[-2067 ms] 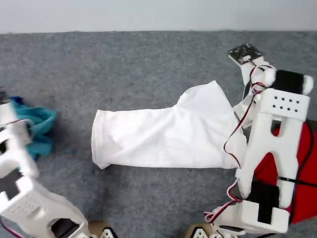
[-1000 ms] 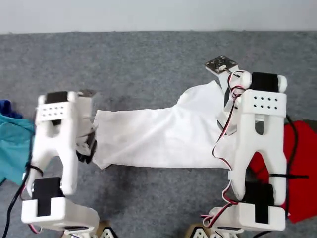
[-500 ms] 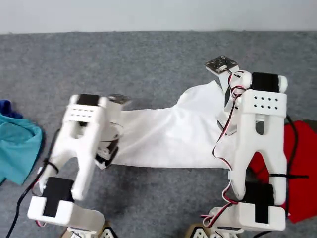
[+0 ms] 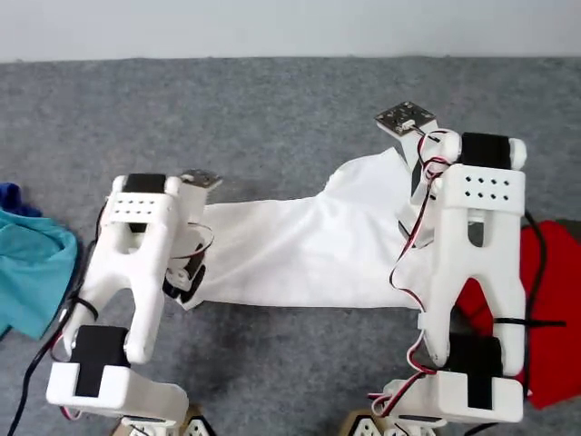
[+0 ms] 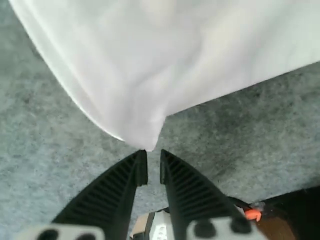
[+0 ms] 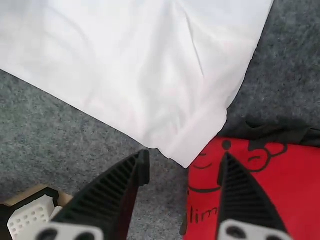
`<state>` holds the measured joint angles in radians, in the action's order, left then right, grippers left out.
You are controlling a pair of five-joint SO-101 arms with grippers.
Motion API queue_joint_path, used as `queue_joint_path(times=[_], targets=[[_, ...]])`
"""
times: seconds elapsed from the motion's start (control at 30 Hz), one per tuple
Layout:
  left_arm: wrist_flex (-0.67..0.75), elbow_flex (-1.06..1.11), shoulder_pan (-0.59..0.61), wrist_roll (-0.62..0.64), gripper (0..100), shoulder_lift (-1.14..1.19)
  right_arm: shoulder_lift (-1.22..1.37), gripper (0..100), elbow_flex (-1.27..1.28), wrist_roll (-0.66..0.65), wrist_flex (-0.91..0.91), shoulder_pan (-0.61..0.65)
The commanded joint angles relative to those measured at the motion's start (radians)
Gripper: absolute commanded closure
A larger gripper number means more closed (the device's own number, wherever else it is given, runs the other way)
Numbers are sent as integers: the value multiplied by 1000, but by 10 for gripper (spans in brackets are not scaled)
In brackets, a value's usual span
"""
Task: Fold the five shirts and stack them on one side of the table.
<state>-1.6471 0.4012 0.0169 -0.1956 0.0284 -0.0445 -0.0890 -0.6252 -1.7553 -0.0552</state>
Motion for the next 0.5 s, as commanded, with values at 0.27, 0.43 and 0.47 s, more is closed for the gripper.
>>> queue_joint_path(times=[0.27,0.43,0.47], targets=[[129,94,15,5,938,-44,-38,768,48,11,-10,7],[121,97,17,2,938,-44,-45,768,126,11,30,5],[121,102,17,2,938,-44,-45,768,135,11,36,4]])
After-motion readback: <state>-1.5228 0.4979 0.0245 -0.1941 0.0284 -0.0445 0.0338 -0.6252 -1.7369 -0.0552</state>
